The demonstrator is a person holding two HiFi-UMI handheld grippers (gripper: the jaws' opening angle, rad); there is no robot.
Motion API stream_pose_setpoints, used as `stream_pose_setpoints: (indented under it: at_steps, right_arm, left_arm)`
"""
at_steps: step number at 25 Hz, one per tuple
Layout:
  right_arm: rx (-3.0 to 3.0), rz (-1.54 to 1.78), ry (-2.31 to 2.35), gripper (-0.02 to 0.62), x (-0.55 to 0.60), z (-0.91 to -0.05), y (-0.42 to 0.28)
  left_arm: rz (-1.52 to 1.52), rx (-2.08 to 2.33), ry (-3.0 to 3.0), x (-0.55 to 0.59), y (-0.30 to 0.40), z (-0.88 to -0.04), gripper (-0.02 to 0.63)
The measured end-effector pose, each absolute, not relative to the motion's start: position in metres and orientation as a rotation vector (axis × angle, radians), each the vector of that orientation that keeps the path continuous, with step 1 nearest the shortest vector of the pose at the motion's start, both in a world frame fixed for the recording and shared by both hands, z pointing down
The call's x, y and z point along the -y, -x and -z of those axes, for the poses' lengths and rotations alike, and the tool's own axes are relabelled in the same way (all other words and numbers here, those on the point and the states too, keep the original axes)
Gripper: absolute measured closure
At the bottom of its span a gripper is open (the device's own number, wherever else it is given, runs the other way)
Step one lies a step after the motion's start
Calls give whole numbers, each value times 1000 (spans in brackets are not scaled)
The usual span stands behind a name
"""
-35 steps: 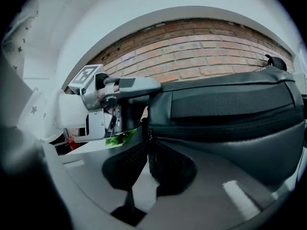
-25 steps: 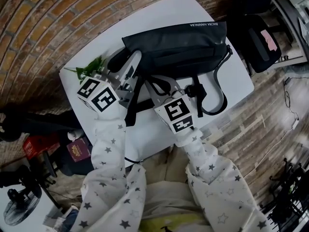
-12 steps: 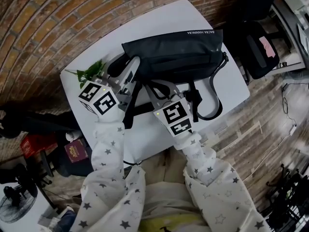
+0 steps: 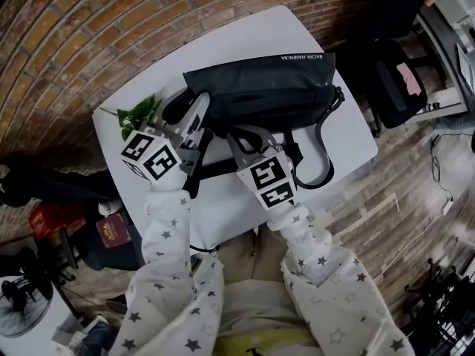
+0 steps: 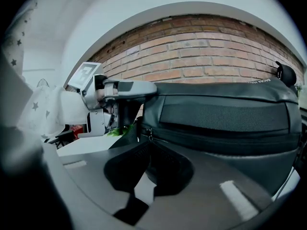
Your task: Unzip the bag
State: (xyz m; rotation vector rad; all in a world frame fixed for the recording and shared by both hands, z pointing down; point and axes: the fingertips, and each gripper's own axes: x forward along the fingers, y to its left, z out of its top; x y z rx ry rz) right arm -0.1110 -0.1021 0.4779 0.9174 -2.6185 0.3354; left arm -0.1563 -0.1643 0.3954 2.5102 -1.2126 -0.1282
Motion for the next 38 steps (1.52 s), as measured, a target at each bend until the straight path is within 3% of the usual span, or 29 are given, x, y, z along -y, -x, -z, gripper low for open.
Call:
stream_pose_setpoints:
  at_steps: [38]
  right_arm:
    - [2519,-394,-1096,569,125,-487,70]
  left_arm:
    - [-14,1450,-2479,166,181,-406,485]
